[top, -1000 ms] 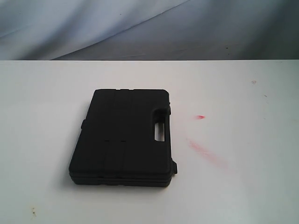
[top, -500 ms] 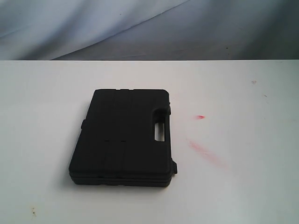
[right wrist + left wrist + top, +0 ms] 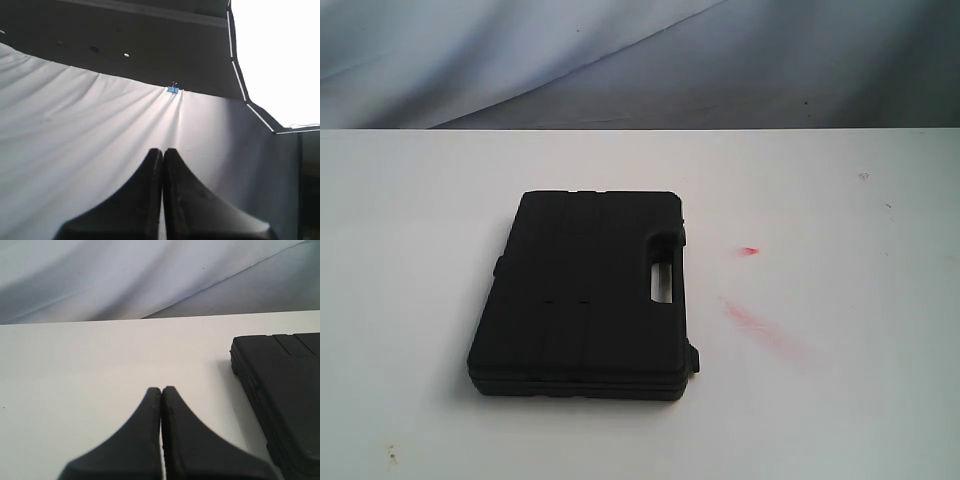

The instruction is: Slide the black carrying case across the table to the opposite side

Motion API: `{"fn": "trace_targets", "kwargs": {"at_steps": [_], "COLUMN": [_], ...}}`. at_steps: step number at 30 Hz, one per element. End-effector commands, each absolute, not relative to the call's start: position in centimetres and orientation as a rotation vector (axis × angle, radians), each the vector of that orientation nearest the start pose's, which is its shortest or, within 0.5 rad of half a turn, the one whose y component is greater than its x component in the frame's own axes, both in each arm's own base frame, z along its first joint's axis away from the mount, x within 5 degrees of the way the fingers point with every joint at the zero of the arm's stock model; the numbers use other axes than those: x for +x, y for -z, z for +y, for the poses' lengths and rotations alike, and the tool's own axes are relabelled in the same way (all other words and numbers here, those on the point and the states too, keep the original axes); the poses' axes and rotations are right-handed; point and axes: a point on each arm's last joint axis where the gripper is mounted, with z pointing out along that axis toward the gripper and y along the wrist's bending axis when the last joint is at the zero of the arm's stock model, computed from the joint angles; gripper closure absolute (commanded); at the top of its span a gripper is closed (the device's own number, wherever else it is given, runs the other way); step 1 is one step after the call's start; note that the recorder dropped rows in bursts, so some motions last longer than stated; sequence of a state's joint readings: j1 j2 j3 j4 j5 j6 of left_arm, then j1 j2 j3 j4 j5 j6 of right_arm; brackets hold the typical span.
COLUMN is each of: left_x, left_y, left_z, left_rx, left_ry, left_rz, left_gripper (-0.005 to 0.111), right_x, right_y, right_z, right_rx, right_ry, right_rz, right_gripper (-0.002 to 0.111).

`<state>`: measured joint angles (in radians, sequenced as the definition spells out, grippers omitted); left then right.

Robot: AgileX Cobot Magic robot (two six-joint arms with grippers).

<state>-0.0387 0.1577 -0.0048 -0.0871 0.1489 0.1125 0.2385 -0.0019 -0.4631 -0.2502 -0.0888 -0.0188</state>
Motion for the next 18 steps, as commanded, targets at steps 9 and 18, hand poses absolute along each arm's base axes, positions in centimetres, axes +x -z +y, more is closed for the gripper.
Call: {"fn": "trace_targets", "kwargs": {"at_steps": [9,18], "left_x": [6.7,6.7], "left_y": [-19.2,-19.2], "left_z": [-0.4,-0.4], "left_rx": [0.061,0.061], "left_ry": [0.021,0.021], "left_rz": [1.768,1.768], "left_gripper": [0.107,0.107], "right_x": [1.7,8.2], "right_y": [-38.7,-42.5], "right_z": [-0.3,3.5], "right_rx": [-0.276,-0.336], "right_ry": [0.072,-0.316], "right_rz": [1.401,1.921], "right_gripper": [0.108,0.108]}}
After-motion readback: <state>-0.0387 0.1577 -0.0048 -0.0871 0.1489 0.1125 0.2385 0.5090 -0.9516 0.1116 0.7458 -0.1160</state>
